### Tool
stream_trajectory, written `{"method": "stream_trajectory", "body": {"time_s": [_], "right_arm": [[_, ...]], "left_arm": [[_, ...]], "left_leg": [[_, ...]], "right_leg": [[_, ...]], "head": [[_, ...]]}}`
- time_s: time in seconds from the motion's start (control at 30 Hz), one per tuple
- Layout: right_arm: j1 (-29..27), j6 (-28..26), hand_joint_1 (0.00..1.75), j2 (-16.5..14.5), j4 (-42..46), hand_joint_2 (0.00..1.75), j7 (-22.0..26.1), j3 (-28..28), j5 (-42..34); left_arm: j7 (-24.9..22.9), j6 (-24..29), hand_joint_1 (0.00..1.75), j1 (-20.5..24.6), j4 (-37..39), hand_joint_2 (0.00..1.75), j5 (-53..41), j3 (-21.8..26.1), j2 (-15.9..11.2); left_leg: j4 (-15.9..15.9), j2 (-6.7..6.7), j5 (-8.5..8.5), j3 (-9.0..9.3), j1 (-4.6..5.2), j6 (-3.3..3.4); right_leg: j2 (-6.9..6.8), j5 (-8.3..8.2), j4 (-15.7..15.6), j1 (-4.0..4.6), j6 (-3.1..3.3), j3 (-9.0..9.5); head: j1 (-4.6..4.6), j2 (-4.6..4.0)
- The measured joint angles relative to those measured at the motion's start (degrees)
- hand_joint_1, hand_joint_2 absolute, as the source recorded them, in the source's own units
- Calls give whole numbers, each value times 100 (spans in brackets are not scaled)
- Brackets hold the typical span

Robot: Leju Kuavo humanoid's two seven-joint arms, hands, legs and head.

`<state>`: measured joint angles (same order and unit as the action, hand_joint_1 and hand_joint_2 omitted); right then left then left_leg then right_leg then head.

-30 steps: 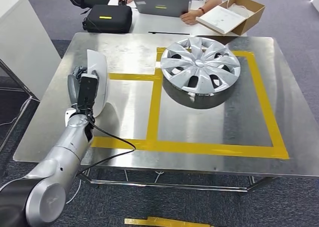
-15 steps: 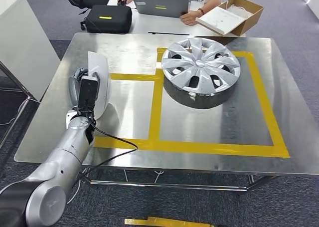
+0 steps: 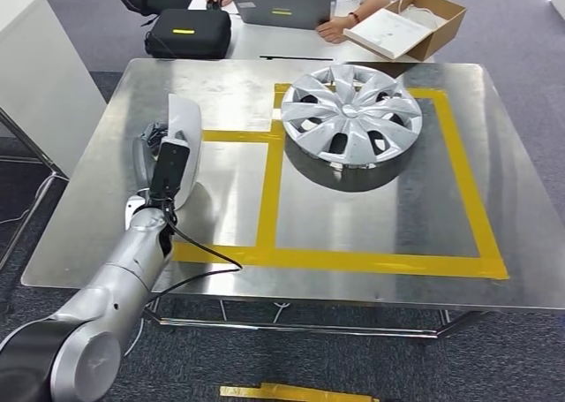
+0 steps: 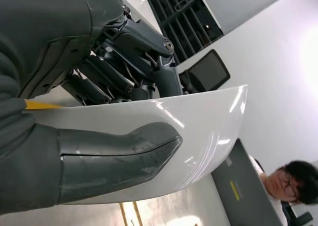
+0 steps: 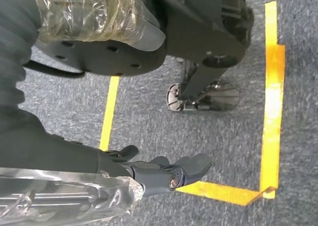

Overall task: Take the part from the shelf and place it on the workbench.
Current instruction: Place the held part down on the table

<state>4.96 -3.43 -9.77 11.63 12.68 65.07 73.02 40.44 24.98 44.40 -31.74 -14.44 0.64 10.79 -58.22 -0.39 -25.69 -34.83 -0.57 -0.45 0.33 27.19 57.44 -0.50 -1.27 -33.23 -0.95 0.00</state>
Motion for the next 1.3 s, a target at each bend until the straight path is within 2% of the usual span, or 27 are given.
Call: {"method": "stream_trajectory", "body": {"time_s": [0.07, 0.13, 0.17, 0.2, 0.23, 0.27, 0.33, 0.37, 0.43, 0.5, 0.53, 0.6, 0.67, 0.7, 0.73, 0.77, 0.83, 0.87, 0.9, 1.0, 1.07, 1.1, 1.17, 1.2, 1.23, 1.27, 1.3], "right_arm": [[1, -3, 0, 0, 0, 175, 0, -1, 0], [1, -4, 0, 0, 0, 87, -1, -1, 0], [-3, -4, 0, 0, 0, 44, -3, 0, 1], [-7, -4, 0, 0, 0, 0, -5, 0, 1], [-9, -3, 0, 0, 0, 0, -7, 0, 1], [-10, -2, 0, 0, 0, 0, -8, 0, 1], [-5, 1, 0, -2, 0, 0, -9, -1, 1], [-3, 2, 0, -3, 0, 0, -9, -2, 0], [-4, 2, 0, -5, 0, 0, -15, -2, -2], [-4, -4, 0, -4, 0, 0, -22, -2, -8], [-5, -8, 0, -4, 0, 0, -24, -2, -13], [-7, -12, 0, -2, 0, 0, -26, -1, -19], [-11, -13, 0, -2, 0, 0, -26, 0, -21], [-14, -13, 0, -2, 0, 0, -26, 0, -22], [-17, -13, 0, -2, 0, 0, -26, 0, -22], [-19, -13, 0, -2, 0, 0, -26, 0, -24], [-16, -15, 0, -1, -1, 0, -26, 0, -28], [-12, -16, 0, -1, -1, 0, -26, 0, -30], [-10, -15, 0, -1, -2, 0, -27, 0, -32], [-14, -9, 0, -1, -2, 0, -28, 1, -33], [-13, -7, 0, -2, -2, 0, -27, 3, -35], [-11, -7, 0, -2, -2, 0, -27, 3, -36], [-11, -7, 0, -2, -2, 0, -26, 4, -37], [-13, -7, 0, -2, -2, 0, -26, 4, -37], [-15, -6, 0, -2, -2, 0, -26, 5, -37], [-16, -5, 0, -2, -2, 0, -26, 5, -37], [-16, -4, 0, -2, -2, 0, -27, 6, -37]], "left_arm": [[-1, 24, 175, -2, 8, 175, -5, -5, -14], [-2, 37, 87, -23, 27, 175, -9, -7, -33], [-2, 37, 44, -39, 40, 175, -11, -10, -40], [-2, 31, 0, -51, 50, 175, -14, -14, -46], [-2, 18, 0, -56, 57, 175, -16, -22, -51], [-2, 1, 0, -53, 59, 175, -19, -29, -55], [-2, -25, 0, -39, 61, 175, -26, -39, -65], [-2, -24, 0, -27, 65, 175, -31, -41, -69], [-2, 16, 0, -1, 97, 175, -44, -43, -72], [-7, 80, 0, 16, 155, 175, -55, -41, -74], [-14, 109, 0, 27, 186, 175, -69, -37, -74], [-44, 156, 0, 43, 248, 175, -111, -27, -72], [-84, 191, 0, 31, 313, 175, -160, -18, -72], [-101, 208, 0, 15, 342, 175, -179, -14, -74], [-115, 230, 0, 3, 367, 175, -202, -10, -77], [-130, 251, 0, -4, 385, 175, -221, -6, -80], [-163, 282, 0, 6, 410, 175, -254, 3, -92], [-179, 287, 0, 16, 420, 175, -261, 8, -102], [-190, 288, 0, 25, 429, 175, -268, 12, -109], [-199, 289, 0, 34, 454, 175, -283, 15, -127], [-199, 290, 0, 46, 467, 175, -290, 15, -145], [-199, 290, 0, 51, 473, 175, -292, 15, -156], [-199, 291, 0, 41, 491, 175, -294, 15, -172], [-200, 291, 0, 26, 503, 175, -294, 15, -177], [-201, 291, 0, 13, 516, 175, -295, 15, -182], [-202, 293, 0, 7, 527, 175, -297, 15, -186], [-207, 303, 0, 10, 533, 175, -304, 15, -192]], "left_leg": [[-298, 9, -209, -128, -10, -53], [-1016, 13, -566, -455, -12, -85], [-1361, 13, -689, -619, -13, -94], [-1562, 13, -716, -717, -12, -95], [-1552, 13, -631, -714, -11, -86], [-1318, 13, -451, -600, -9, -65], [-566, 16, -77, -224, 9, 7], [-256, 19, 12, -74, 18, 36], [-5, 20, 11, 30, 39, 70], [46, 21, 22, 39, 30, 106], [69, 24, 37, 51, 16, 135], [104, 30, 60, 61, -13, 178], [103, 29, 60, 49, -14, 188], [102, 28, 59, 47, -14, 188], [100, 28, 58, 48, -16, 184], [98, 27, 54, 53, -19, 177], [88, 24, 38, 64, -12, 136], [79, 21, 35, 59, -2, 105], [72, 18, 37, 51, 10, 73], [63, 16, 34, 39, -1, -14], [-153, 19, -138, -47, -18, -67], [-430, 21, -305, -169, -22, -86], [-1210, 22, -665, -526, -21, -104], [-1506, 22, -750, -664, -21, -102], [-1619, 22, -728, -722, -19, -91], [-1512, 22, -599, -676, -16, -70], [-1195, 22, -390, -527, -9, -38]], "right_leg": [[-4, -25, -35, -14, 79, 18], [-7, -22, -38, -9, 119, 19], [-6, -20, -37, -4, 125, 20], [-5, -18, -36, 1, 129, 24], [-1, -16, -35, 6, 130, 31], [4, -13, -35, 11, 130, 43], [16, 0, -26, 33, 118, 59], [20, 8, -15, 46, 102, 50], [19, 12, -4, 58, 52, 23], [16, 22, 0, 44, -7, 6], [13, 82, 76, 40, -37, -36], [9, 358, 568, 18, -92, -287], [4, 682, 1335, -7, -141, -669], [3, 739, 1578, -16, -160, -798], [1, 676, 1596, -24, -174, -819], [-3, 505, 1368, -34, -180, -718], [-13, 119, 545, -52, -187, -309], [-13, 17, 225, -53, -169, -143], [-10, -12, 50, -48, -145, -48], [1, -6, 8, -25, -24, -21], [-1, -22, -9, -31, 62, -9], [-5, -26, -16, -36, 93, -4], [-9, -21, -15, -25, 122, -5], [-7, -18, -14, -17, 127, -2], [-2, -16, -12, -8, 130, 1], [5, -13, -11, 1, 132, 9], [11, -9, -10, 11, 132, 22]], "head": [[-20, 0], [-36, 0], [-34, 0], [-34, 0], [-35, 0], [-35, 0], [-34, 0], [-31, 0], [-26, 0], [-27, 0], [-18, 0], [16, 0], [40, 0], [39, 0], [43, 0], [42, 0], [45, 0], [44, 0], [40, 0], [33, 0], [15, 0], [3, 0], [-13, 0], [-12, 0], [-14, 0], [-15, 0], [-17, 0]]}}
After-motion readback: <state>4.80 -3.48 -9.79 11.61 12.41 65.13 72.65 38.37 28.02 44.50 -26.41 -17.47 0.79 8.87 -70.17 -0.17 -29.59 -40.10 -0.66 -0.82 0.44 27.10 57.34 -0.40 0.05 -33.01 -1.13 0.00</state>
